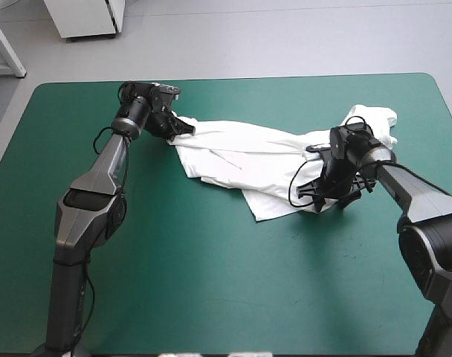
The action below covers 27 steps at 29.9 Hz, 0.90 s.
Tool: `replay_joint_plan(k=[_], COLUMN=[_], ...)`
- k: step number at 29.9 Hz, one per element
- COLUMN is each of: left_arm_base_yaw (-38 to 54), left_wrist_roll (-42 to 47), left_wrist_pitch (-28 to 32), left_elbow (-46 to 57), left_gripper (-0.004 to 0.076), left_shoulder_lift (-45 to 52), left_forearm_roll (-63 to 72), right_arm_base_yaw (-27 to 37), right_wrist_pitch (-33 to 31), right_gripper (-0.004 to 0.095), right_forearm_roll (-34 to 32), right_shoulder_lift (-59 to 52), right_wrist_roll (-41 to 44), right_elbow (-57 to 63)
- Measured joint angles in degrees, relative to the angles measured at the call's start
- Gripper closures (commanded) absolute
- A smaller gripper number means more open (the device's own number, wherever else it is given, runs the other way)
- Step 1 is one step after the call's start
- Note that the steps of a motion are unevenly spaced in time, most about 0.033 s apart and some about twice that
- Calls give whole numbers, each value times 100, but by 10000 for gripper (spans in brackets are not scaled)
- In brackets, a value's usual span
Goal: Fold the cloth
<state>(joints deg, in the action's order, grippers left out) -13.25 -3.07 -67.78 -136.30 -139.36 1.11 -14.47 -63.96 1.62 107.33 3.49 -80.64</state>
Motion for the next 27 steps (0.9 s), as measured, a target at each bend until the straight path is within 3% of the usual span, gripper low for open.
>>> replay_joint_plan(k=[5,7,10,11,21,27], left_arm_base_yaw=[3,3,3,3,3,3], left_wrist_roll=[0,0,0,0,0,-194], left_wrist_pitch=[30,35,45,51,-142,-368], left_elbow=[0,0,0,0,-30,-628], left_gripper=[733,733,733,733,733,733], left_shoulder_lift=[0,0,0,0,80,547], left_forearm_roll=[11,13,18,18,23,42], right_arm_base_yaw=[11,18,28,28,28,28], right_wrist_pitch=[100,151,270,310,280,-173], right_gripper=[476,598,884,921,925,925], right_forearm_roll=[0,0,5,10,80,-22], right_shoulder_lift=[35,59,131,156,60,-649], right_wrist_roll=[129,252,368,382,373,192], right_elbow=[43,43,8,-12,-120,-693])
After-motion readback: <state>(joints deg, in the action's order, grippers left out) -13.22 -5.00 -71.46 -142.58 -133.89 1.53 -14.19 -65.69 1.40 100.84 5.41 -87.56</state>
